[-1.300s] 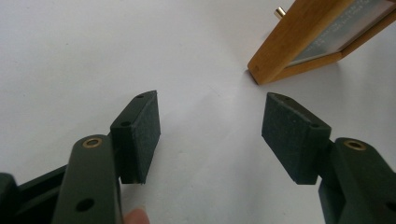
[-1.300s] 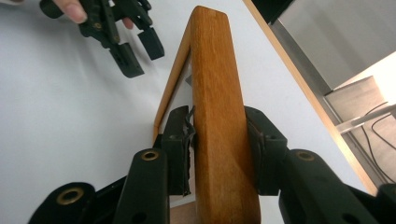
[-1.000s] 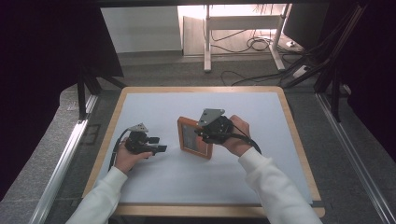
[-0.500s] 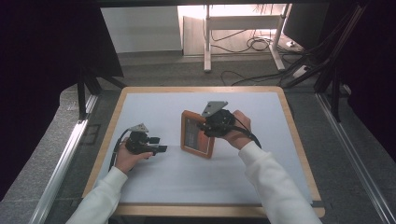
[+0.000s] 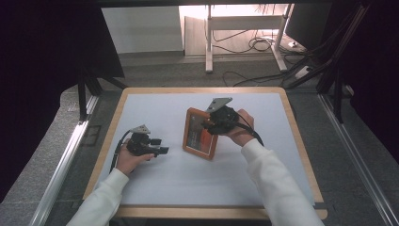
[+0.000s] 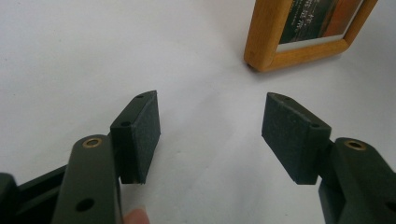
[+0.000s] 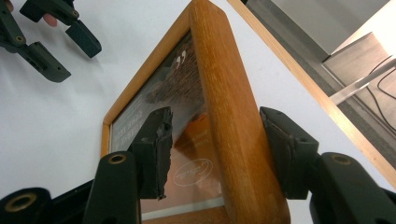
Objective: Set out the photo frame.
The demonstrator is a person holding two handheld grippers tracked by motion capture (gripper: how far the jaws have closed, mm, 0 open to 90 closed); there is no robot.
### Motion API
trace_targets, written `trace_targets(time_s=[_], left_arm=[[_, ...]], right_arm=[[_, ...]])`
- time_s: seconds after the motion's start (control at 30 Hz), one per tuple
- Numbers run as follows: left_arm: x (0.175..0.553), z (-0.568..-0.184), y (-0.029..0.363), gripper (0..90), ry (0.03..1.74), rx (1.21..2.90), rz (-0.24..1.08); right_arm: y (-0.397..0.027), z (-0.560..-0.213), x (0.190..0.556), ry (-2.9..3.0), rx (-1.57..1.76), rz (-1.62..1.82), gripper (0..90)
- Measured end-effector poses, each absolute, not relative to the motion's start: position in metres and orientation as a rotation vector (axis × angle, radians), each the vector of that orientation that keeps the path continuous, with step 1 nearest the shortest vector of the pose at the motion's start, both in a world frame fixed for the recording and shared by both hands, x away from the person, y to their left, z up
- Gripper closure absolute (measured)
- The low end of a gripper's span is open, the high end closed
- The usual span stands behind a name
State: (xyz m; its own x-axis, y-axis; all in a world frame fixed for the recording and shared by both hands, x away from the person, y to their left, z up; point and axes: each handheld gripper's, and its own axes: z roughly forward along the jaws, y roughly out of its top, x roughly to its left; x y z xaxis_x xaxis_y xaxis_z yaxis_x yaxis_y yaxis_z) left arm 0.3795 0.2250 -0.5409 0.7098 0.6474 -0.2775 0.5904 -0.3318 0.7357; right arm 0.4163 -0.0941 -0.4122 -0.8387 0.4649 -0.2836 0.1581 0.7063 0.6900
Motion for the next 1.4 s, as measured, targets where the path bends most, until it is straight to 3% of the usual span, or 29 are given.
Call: trace_targets(time_s=[0.33, 0.67, 0.93, 1.4], left_arm=[[0.379, -0.54, 0.225, 36.4, 0.945, 2.023, 0.082], [0.379, -0.54, 0.225, 35.8, 0.942, 2.026, 0.092], [0.378, -0.54, 0.223, 35.1, 0.946, 2.025, 0.099], [0.376, -0.537, 0.221, 34.6, 0.936, 2.013, 0.124]], right_arm=[[-0.095, -0.414, 0.42, 2.473, 0.498, 0.949, 44.8], [-0.106, -0.402, 0.408, 2.392, 0.578, 1.052, 32.5], [-0.136, -0.401, 0.389, 2.339, 0.666, 1.146, 28.0], [-0.19, -0.437, 0.344, 2.284, 0.789, 1.257, 24.3]])
